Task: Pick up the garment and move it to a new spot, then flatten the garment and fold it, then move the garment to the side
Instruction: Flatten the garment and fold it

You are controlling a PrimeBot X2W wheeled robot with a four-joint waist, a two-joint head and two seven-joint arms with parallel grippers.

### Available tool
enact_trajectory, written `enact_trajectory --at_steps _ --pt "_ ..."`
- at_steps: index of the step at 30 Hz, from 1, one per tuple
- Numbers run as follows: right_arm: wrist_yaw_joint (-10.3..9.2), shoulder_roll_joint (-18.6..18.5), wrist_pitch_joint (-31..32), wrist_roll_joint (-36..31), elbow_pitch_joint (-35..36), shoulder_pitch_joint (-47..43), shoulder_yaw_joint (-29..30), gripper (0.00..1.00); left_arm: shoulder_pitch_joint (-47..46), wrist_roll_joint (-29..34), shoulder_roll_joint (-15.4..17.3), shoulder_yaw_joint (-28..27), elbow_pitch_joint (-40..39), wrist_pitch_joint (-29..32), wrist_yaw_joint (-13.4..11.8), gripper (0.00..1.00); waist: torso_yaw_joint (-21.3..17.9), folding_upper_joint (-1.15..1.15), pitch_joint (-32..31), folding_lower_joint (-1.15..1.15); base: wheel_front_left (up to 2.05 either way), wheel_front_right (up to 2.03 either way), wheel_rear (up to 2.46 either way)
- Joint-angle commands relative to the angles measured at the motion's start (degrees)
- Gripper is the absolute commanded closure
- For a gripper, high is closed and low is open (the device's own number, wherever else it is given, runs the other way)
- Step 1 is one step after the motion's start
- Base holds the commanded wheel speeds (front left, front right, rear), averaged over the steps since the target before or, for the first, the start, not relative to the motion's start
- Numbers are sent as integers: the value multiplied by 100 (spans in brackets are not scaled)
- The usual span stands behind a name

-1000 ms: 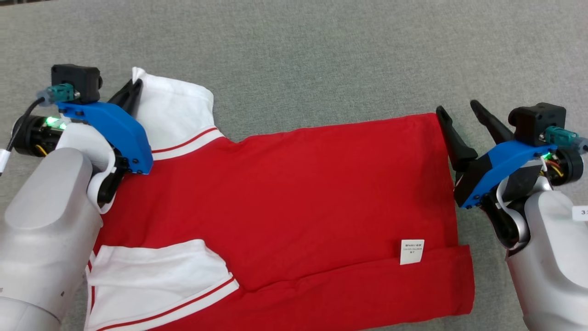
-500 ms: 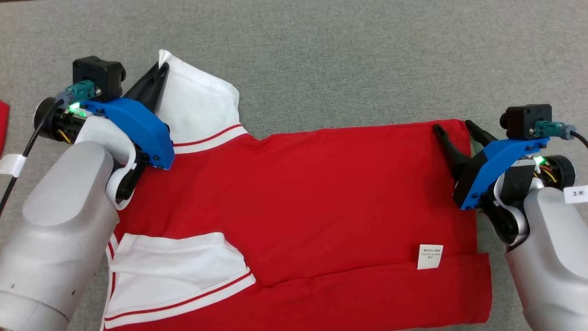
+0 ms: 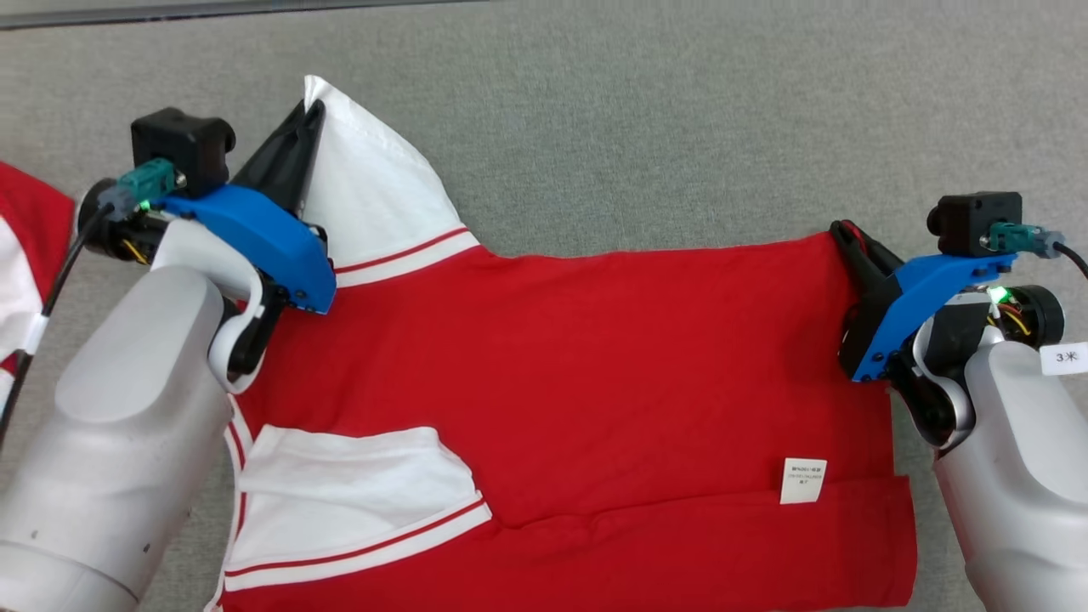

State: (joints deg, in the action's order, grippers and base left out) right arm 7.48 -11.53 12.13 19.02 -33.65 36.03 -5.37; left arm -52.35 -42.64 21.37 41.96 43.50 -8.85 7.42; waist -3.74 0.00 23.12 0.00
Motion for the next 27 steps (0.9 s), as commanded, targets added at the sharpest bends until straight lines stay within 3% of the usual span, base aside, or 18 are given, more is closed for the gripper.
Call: enact_trajectory --at_steps 1,13,27 --pt "3 -46 -151 -57 22 -89 18 100 118 -38 -15 -8 -48 -92 8 100 2 0 -115 0 0 0 0" --pt "3 -123 -1016 -50 510 -969 71 100 1201 -227 218 -171 -1167 -497 -220 100 221 0 -603 0 0 0 0" --pt "3 -148 -1599 -210 793 -1834 246 100 2923 -360 716 -196 -2906 -570 -930 100 389 0 -959 0 0 0 0"
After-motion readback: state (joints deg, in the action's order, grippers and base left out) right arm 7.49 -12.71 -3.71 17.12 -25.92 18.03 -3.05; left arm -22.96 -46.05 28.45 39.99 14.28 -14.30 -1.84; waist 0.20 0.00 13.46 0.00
